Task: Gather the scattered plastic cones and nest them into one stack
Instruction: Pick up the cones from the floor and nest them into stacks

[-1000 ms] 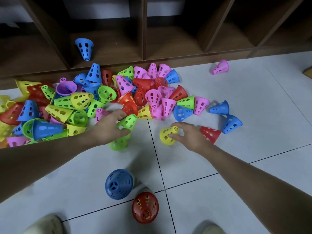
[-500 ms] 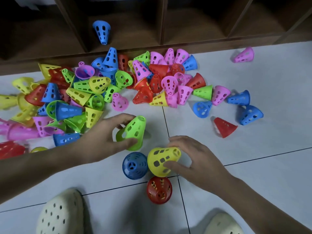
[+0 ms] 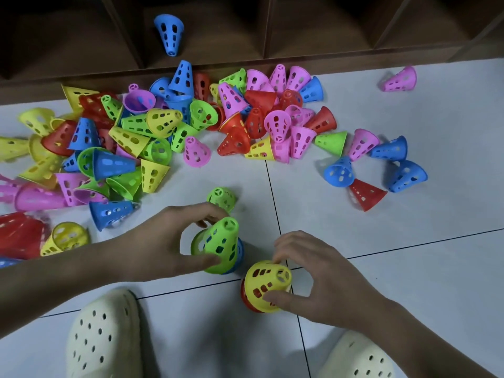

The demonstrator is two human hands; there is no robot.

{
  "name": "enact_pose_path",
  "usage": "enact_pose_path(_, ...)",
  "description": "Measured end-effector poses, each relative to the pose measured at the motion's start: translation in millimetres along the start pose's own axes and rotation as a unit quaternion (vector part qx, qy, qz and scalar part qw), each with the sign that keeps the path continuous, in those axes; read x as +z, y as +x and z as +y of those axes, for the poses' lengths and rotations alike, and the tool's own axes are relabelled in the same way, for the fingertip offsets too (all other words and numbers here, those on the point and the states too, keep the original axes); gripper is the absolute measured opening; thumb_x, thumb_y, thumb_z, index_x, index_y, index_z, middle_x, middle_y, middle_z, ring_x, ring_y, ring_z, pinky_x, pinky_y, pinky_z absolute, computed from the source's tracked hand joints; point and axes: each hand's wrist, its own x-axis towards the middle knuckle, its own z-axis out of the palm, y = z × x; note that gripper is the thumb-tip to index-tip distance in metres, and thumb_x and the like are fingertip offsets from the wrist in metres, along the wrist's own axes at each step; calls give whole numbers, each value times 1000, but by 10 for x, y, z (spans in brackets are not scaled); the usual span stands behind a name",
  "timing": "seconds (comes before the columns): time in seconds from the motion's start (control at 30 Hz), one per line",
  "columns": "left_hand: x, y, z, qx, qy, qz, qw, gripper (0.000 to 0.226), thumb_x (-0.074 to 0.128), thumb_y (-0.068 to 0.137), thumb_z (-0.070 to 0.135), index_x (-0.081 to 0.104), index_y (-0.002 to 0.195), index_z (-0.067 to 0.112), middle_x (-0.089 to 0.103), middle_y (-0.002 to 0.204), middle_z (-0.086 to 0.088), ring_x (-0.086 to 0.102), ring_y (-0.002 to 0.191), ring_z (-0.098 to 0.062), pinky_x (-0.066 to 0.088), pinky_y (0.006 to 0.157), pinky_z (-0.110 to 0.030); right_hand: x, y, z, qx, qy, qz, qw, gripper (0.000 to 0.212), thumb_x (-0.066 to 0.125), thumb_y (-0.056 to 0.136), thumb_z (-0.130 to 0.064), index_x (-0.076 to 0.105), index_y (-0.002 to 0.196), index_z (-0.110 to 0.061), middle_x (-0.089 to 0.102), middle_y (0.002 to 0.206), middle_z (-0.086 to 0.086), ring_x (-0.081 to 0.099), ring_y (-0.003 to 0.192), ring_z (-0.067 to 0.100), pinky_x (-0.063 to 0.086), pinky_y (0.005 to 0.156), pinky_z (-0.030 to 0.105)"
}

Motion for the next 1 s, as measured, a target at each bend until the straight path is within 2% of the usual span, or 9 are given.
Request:
enact_pose_path(0.1,64,-27,-52,-5,21,-23,999,51,82,79,33,57,123,32,64,117,19,61,110,-8,48,93,-22,62,18,7,-4,-9,-30,1000,40,74,82,-55,61,96,-20,58,99,-7,56,100,14,47,83,32)
enact_pose_path(0.3,223,-94,-186,-11,37,1,999,52,81,80,38,57,126,38,62,124,24,61,114,1,51,96,-27,154,-1,40,9,-19,-71,997,42,76,78,-58,60,99,-25,56,98,-11,53,95,8,46,81,26)
enact_pose_path(0.5,252,-82,-245,-6,14,12,1000,44,75,84,40,61,125,28,64,124,17,62,115,-6,50,96,-30,318,-93,90,25,-30,-102,994,45,70,80,-61,58,108,-28,52,105,-16,51,95,4,41,81,15)
enact_pose_path(0.6,251,-76,-299,-32,-70,61,995,34,60,91,42,67,115,19,68,117,9,63,112,-17,48,94,-30,377,-121,124,25,-41,-124,991,51,68,82,-61,55,119,-30,50,114,-17,48,103,2,31,85,5)
enact_pose_path(0.7,252,29,-468,-99,-89,150,980,28,54,92,40,68,105,19,69,106,5,64,101,-15,49,86,-30,331,-155,156,48,-18,-138,989,71,69,77,-69,47,136,-35,46,125,-22,45,113,-4,27,91,0)
enact_pose_path(0.77,252,144,-636,-127,-71,186,972,19,59,93,34,66,105,21,68,103,5,63,95,-12,51,82,-29,273,-177,177,48,-5,-134,990,81,70,73,-72,42,140,-37,44,129,-24,44,118,-7,28,95,0)
enact_pose_path(0.83,253,269,-780,-135,-61,199,969,15,66,94,25,64,109,22,66,105,8,63,92,-11,52,81,-30,235,-202,195,64,37,-120,990,77,73,75,-63,41,140,-37,45,129,-25,48,122,-1,36,97,8)
enact_pose_path(0.9,268,391,-896,-126,-50,212,968,19,70,92,20,63,111,23,64,107,10,62,92,-12,52,78,-28,239,-254,233,82,84,-83,990,69,72,78,-50,45,139,-31,49,125,-22,53,119,5,42,94,13)
enact_pose_path(1.0,330,557,-1059,-117,6,197,973,40,77,86,22,58,120,29,61,116,7,60,94,-10,51,75,-24,267,-343,330,110,76,-48,990,61,67,80,-49,47,135,-32,50,123,-21,55,117,8,44,92,15)
